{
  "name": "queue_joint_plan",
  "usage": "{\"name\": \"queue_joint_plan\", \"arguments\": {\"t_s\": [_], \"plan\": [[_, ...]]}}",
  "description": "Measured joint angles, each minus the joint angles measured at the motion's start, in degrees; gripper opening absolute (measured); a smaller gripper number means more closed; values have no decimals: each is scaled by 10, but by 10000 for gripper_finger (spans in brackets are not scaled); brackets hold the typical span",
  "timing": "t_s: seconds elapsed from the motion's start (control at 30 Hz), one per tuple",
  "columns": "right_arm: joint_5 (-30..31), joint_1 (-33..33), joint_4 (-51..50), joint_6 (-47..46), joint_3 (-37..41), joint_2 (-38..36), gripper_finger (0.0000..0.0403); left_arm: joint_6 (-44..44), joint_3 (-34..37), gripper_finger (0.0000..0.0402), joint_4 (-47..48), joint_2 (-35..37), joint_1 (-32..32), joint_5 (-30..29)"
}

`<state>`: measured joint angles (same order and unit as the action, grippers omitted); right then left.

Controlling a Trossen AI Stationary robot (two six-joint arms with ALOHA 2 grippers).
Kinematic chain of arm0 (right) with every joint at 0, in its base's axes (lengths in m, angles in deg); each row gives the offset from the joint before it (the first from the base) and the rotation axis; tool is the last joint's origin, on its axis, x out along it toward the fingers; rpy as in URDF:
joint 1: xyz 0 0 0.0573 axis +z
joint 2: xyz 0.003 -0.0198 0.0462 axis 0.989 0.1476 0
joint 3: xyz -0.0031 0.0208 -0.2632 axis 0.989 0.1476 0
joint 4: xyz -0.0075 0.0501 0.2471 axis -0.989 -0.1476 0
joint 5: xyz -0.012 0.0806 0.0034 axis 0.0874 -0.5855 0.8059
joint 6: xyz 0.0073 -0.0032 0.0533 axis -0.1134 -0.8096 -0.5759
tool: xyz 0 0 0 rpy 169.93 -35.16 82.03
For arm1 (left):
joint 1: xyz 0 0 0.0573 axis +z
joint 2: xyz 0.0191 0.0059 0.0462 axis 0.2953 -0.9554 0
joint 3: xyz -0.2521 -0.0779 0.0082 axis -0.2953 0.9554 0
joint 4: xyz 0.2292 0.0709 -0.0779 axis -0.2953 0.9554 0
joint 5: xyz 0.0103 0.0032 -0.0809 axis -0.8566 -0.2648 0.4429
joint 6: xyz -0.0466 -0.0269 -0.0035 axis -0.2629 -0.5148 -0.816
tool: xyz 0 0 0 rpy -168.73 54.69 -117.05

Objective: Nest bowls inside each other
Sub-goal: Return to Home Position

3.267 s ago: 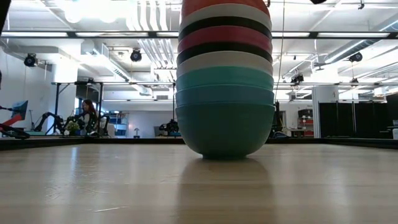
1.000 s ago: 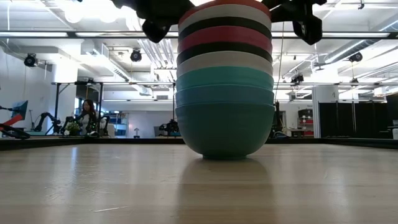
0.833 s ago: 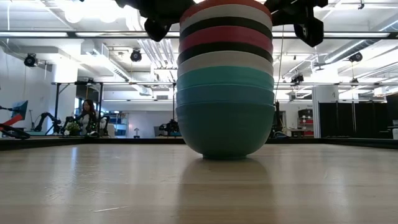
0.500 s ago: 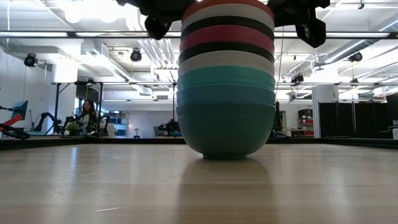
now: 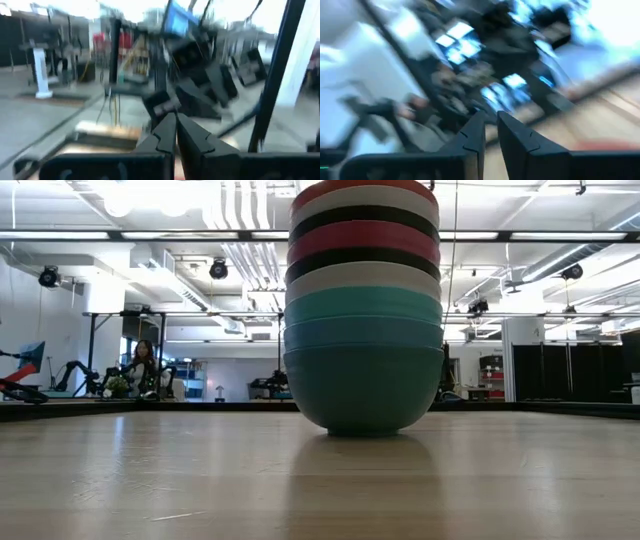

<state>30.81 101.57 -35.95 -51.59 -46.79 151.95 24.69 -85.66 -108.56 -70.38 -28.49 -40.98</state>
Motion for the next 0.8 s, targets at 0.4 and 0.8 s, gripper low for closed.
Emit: {"name": "queue_joint_plan", "arguments": {"t_s": [0.4,0.8], "plan": [[-128,-156,441,189,0,4,9,22,-50,0,-217,18,67,62],[-240,-350,118,195,-1,-338,8,149,-31,0,-41,274,125,42]]}}
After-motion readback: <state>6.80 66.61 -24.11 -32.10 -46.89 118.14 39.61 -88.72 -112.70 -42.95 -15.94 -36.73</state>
